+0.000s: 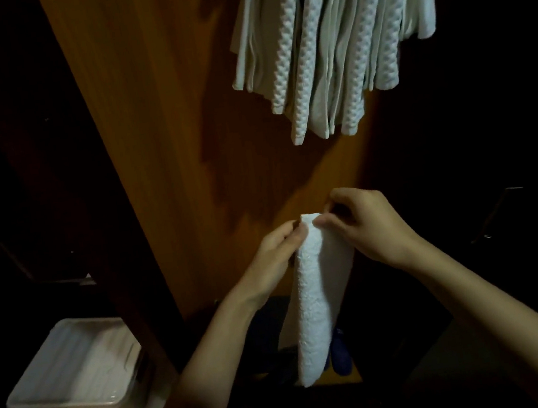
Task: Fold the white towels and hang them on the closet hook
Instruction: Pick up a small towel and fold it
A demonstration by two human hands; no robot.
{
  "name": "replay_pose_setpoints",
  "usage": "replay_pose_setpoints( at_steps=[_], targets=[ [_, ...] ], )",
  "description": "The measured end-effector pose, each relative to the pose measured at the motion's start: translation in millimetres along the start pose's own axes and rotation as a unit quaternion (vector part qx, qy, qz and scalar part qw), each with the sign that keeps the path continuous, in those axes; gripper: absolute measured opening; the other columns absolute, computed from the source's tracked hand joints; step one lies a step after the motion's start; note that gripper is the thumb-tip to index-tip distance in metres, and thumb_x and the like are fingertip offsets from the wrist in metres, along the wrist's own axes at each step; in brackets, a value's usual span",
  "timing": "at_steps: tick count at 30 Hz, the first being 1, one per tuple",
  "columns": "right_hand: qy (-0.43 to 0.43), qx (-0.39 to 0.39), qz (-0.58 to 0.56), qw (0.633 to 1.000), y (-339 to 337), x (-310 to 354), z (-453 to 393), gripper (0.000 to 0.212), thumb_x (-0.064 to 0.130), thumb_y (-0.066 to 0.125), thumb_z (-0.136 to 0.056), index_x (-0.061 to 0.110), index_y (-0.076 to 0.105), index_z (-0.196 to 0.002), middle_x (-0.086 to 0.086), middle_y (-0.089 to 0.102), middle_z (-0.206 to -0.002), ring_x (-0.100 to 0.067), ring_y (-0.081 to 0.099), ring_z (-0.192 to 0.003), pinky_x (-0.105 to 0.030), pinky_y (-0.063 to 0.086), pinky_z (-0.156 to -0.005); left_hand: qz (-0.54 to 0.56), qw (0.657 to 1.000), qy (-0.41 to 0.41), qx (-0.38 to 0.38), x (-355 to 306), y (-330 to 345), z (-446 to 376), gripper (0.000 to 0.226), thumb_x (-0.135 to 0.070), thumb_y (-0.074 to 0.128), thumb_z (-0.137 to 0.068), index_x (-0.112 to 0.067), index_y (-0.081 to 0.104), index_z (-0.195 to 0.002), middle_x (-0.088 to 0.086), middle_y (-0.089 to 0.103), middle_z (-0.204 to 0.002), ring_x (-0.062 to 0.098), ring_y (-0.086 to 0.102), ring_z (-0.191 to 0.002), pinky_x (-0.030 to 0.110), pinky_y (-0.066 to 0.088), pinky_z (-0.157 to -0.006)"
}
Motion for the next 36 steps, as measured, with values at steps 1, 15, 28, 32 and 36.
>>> replay_pose_setpoints(
  at_steps=[1, 15, 28, 32, 36],
  targets=[
    [0.008, -0.006, -0.024, 1.000, -5, 1, -1, 0.017, 0.029, 0.066, -0.086, 0.019, 0.058, -0.074, 0.010, 0.058, -0.069, -0.002, 0.053, -0.064, -0.011, 0.038, -0.056, 0.003, 1.000, -0.002, 0.016, 1, 1, 0, 0.019, -0.034, 0.060, -0.088, -0.027, 0.060, -0.106, -0.016, 0.072, -0.095, -0.001, 0.066, -0.091, 0.015, 0.050, -0.072],
    [0.256, -0.036, -0.439, 0.861, 4, -19, -21, 0.076, 0.052, 0.075, -0.057, 0.015, 0.056, -0.120, -0.006, 0.067, -0.111, -0.019, 0.067, -0.096, -0.036, 0.054, -0.086, -0.006, 0.999, -0.045, -0.029, 0, 19, -13, 0.027, -0.022, 0.060, -0.090, -0.013, 0.062, -0.115, 0.001, 0.070, -0.106, 0.012, 0.069, -0.094, 0.021, 0.055, -0.073],
    [0.289, 0.199, -0.454, 0.819, 57, -37, 30, 0.044, 0.027, 0.089, -0.055, 0.014, 0.070, -0.092, -0.001, 0.075, -0.092, -0.015, 0.072, -0.083, -0.021, 0.054, -0.061, 0.211, 0.926, -0.140, -0.279, -19, 0, -31, 0.049, -0.039, 0.060, -0.088, -0.016, 0.047, -0.130, 0.006, 0.064, -0.110, 0.021, 0.064, -0.090, 0.033, 0.053, -0.063],
    [0.286, 0.181, -0.443, 0.830, 44, -34, 21, 0.044, 0.027, 0.083, -0.054, 0.011, 0.069, -0.093, -0.002, 0.075, -0.089, -0.017, 0.072, -0.079, -0.022, 0.054, -0.059, 0.239, 0.942, -0.155, -0.176, -13, 7, -20, 0.063, -0.049, 0.066, -0.072, -0.022, 0.052, -0.127, 0.005, 0.066, -0.111, 0.022, 0.062, -0.101, 0.038, 0.052, -0.080],
    [0.276, 0.184, -0.446, 0.831, 39, -28, 16, 0.043, 0.029, 0.079, -0.061, 0.011, 0.068, -0.098, -0.005, 0.075, -0.093, -0.021, 0.072, -0.084, -0.025, 0.055, -0.063, 0.198, 0.945, -0.182, -0.188, 2, 25, -13, 0.069, -0.036, 0.076, -0.070, -0.015, 0.048, -0.129, 0.010, 0.065, -0.115, 0.027, 0.065, -0.100, 0.040, 0.054, -0.081]
  ],
)
Point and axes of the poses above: each hand's wrist, its own z-axis away from the middle knuckle, its own y-axis out of the palm, x = y × z, the point moved 1 cm from there along -z, towards the middle knuckle
